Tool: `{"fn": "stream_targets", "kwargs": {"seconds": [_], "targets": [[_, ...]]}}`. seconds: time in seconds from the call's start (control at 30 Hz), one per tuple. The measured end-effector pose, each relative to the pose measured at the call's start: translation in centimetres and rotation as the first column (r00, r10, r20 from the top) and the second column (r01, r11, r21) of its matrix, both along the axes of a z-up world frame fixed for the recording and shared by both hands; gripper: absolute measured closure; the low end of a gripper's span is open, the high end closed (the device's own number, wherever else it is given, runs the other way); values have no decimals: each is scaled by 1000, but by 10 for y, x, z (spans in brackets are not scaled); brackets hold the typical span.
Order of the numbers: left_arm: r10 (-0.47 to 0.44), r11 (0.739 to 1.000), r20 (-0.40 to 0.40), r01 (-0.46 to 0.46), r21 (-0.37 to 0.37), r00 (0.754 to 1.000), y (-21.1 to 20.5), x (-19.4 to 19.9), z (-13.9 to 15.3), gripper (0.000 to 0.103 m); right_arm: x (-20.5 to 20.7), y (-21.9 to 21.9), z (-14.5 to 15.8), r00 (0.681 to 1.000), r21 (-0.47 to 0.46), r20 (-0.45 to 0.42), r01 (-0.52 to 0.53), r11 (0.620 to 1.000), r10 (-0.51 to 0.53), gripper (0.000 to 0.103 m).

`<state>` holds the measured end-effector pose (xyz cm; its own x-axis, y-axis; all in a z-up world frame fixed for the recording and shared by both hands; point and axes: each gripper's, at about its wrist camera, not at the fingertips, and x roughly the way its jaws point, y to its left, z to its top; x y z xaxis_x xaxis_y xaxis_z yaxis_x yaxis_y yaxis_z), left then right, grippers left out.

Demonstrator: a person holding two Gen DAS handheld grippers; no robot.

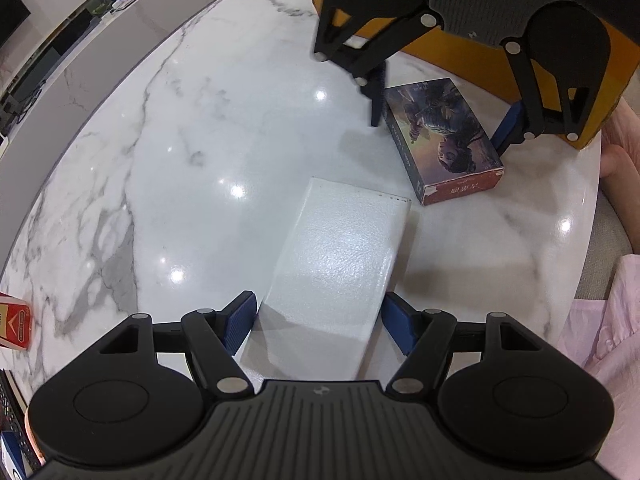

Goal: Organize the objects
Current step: 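Grasp the long white box with the left gripper while the right holds the photo card box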

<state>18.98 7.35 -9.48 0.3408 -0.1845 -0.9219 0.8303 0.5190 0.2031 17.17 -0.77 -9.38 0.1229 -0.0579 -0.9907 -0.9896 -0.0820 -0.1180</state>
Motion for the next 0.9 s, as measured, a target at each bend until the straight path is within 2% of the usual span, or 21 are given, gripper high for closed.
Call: {"fn": "stream_targets", "kwargs": {"seconds": [0.1,0.2,0.27,0.33,0.43,0.5,0.57,0.7,0.8,0.9], "targets": [[40,999,-22,-40,17,999,-4,3,0,22,8,0,2,991,3,-31,128,992,-128,24],[129,991,-58,-126,43,990,-7,10,2,22,16,-1,5,963,24,-61,265,964,-263,26],[173,984,-79,-170,48,982,-6,12,2,22,19,-2,7,932,39,-79,358,933,-354,27],[209,978,-101,-205,45,973,-4,14,3,22,23,-3,8,883,44,-96,464,885,-459,28],[154,987,-102,-149,54,983,-4,10,3,23,24,-5,10,823,54,-128,564,824,-554,28],[105,993,-83,-100,66,991,-5,5,1,22,20,-6,12,821,72,-131,566,821,-555,29],[86,995,-86,-80,65,993,-5,5,1,22,12,-6,15,841,102,-117,539,836,-528,28],[106,994,-111,-101,52,988,-2,9,0,22,-1,-1,20,870,140,-91,493,859,-485,28],[132,991,-139,-125,53,982,-1,12,0,26,-5,3,19,866,136,-100,499,856,-489,27],[142,989,-137,-136,49,980,-2,9,0,26,-6,5,22,845,131,-120,534,836,-521,33]]}}
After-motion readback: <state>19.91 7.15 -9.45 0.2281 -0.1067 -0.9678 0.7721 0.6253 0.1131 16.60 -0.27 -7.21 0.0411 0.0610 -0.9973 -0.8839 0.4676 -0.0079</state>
